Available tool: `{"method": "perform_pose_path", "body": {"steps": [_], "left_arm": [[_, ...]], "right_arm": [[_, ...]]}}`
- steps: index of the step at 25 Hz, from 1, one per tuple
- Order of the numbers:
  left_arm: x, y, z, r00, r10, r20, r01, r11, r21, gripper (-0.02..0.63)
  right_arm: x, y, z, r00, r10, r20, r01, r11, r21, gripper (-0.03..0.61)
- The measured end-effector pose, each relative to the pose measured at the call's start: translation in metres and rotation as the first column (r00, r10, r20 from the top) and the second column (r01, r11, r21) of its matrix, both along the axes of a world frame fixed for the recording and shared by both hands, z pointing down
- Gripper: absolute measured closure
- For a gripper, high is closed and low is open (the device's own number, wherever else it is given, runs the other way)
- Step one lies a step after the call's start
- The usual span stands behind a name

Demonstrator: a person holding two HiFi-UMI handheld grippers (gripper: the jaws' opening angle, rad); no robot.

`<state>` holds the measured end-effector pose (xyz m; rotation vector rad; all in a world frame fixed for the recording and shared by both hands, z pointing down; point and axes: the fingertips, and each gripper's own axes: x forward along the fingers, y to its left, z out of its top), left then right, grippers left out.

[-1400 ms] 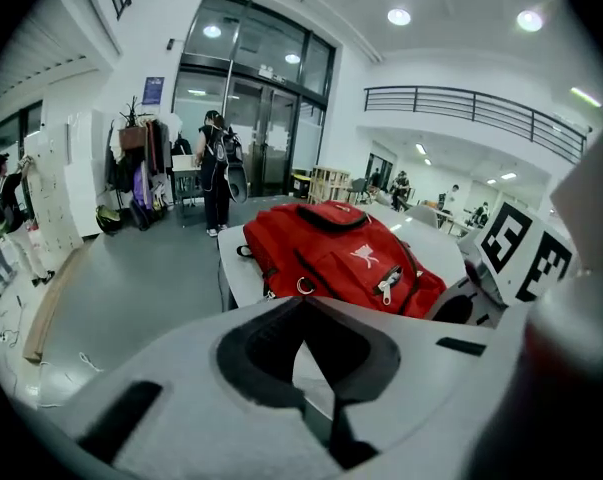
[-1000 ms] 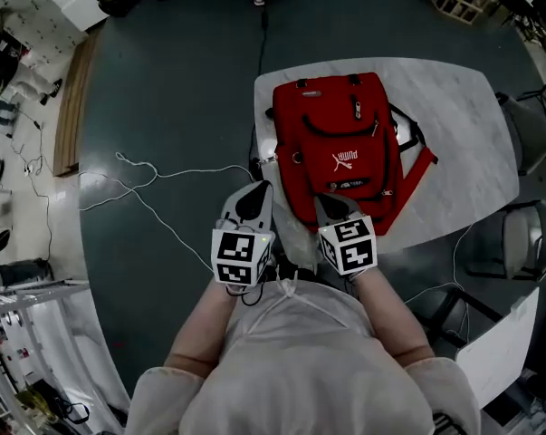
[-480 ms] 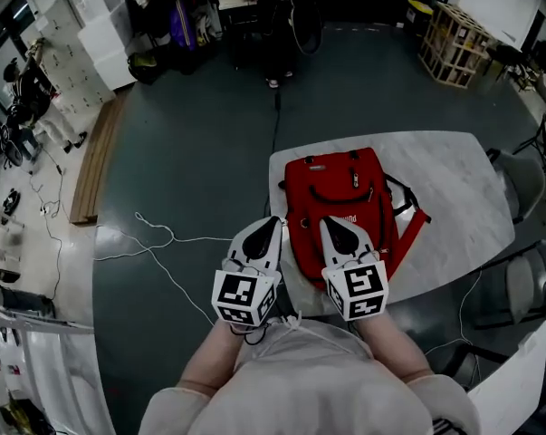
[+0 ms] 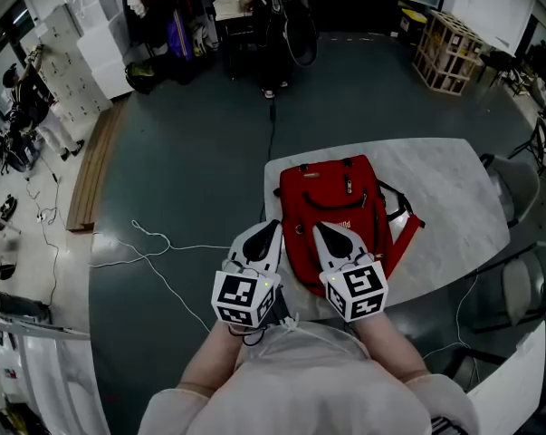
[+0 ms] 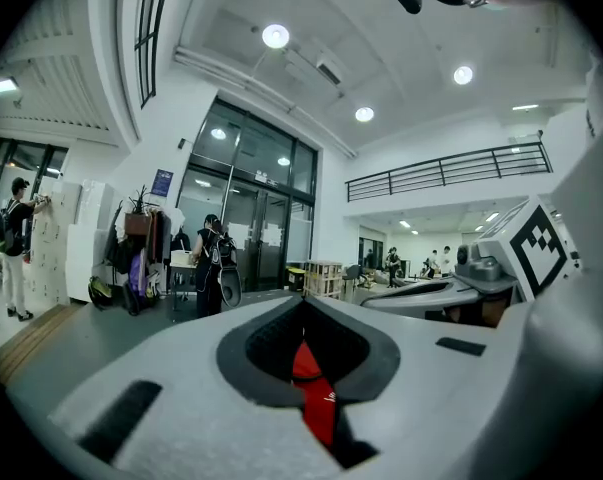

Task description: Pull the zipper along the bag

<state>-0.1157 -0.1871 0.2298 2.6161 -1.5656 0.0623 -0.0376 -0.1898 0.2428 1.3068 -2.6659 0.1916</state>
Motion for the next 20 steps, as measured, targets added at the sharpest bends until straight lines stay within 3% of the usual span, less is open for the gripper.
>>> {"method": "perform_pose_path", "body": {"steps": [20], "left_arm": [[0.011, -0.006, 0.020, 0.998, 0.013, 0.057, -0.011, 0.999, -0.035, 0.594]], "right_arm": [[0.005, -0.003, 0.009, 1.000, 0.025, -0.014, -0.025, 1.000, -0.006, 0.554]]}}
